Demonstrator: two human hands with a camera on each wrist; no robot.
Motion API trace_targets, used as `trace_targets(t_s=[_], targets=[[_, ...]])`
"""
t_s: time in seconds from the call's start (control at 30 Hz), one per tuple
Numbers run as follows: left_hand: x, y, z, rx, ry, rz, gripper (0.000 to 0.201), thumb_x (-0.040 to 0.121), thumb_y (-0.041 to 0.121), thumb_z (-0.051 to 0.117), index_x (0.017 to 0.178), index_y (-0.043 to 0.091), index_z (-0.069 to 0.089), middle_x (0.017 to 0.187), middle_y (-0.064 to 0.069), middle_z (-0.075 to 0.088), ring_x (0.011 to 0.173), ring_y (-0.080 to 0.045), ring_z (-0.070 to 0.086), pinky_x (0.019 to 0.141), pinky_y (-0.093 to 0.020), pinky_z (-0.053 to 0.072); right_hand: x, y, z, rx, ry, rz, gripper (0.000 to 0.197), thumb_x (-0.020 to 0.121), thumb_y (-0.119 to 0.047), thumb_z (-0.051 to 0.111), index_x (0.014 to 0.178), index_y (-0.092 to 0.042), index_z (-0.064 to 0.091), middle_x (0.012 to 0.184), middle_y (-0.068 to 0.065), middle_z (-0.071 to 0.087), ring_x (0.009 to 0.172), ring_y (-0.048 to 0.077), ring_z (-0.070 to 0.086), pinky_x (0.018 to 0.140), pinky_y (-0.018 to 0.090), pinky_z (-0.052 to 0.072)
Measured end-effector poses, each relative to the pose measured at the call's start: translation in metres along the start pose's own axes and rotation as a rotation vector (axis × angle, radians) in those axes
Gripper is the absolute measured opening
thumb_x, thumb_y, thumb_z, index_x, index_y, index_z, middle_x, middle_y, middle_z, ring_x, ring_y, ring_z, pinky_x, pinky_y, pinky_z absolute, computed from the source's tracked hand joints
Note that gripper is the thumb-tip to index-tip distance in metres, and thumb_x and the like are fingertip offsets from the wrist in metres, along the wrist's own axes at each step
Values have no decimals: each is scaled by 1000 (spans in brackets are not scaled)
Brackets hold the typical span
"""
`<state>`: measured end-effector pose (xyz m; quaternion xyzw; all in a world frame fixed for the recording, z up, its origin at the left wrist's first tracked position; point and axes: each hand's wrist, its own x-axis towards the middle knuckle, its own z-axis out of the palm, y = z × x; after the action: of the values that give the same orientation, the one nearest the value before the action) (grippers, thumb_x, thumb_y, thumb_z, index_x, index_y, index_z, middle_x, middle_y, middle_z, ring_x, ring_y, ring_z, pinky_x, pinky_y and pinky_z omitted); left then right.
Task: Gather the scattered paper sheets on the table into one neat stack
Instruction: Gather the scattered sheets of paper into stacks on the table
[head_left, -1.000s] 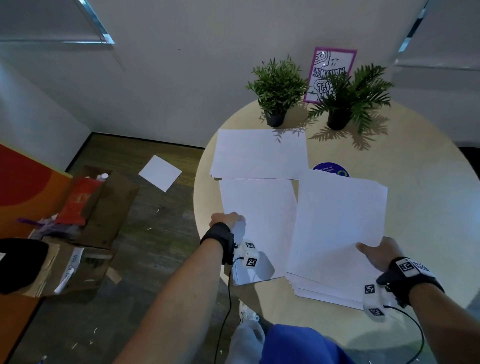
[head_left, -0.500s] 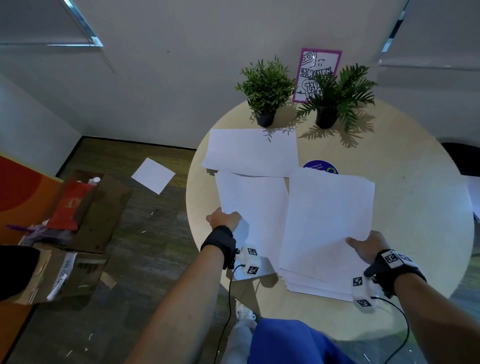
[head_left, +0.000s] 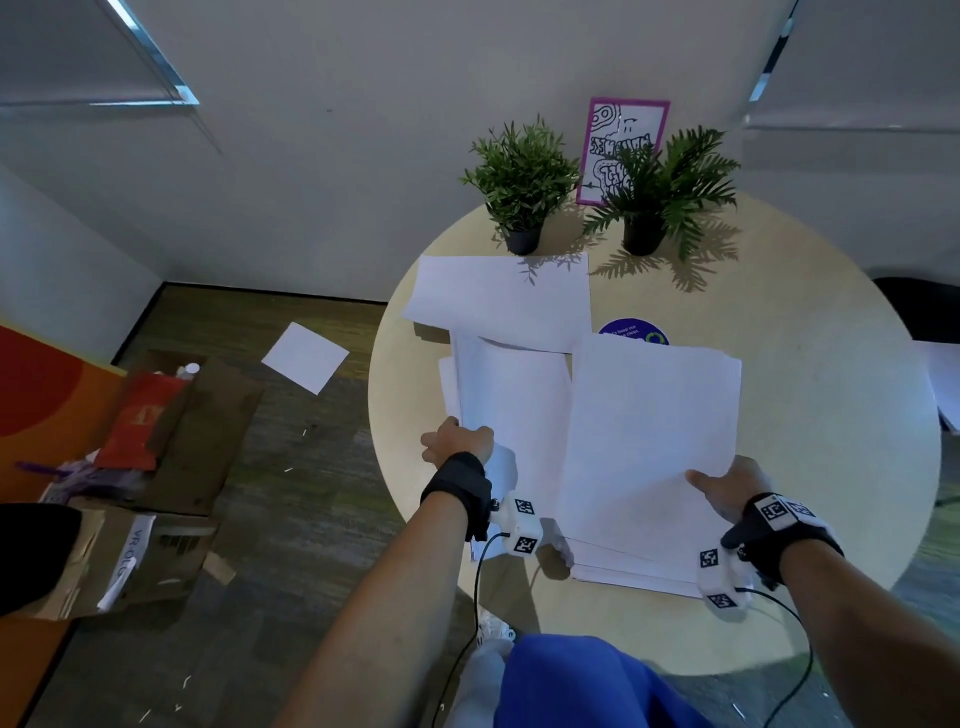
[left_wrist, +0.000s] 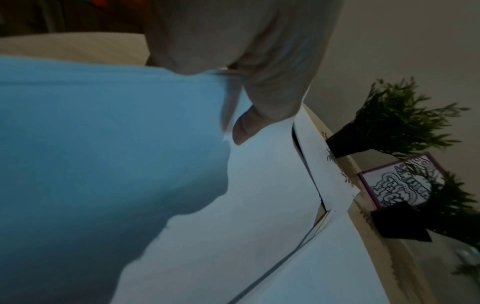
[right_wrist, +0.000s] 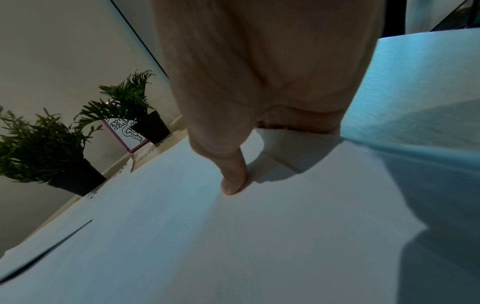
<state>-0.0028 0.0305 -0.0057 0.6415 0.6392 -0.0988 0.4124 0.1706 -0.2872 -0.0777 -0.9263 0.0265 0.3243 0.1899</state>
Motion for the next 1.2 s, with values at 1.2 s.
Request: trace_targets(t_s=[1.2], targets=[[-58,-14,-110,-171,-333,538,31,80,6,77,107,19,69,105,3,75,98,-15,70,88,-39,56,14,8,7,32,-17,33,75,74,-52,79,125,-3,58,117,17,68,102,36,66,82,41,56]])
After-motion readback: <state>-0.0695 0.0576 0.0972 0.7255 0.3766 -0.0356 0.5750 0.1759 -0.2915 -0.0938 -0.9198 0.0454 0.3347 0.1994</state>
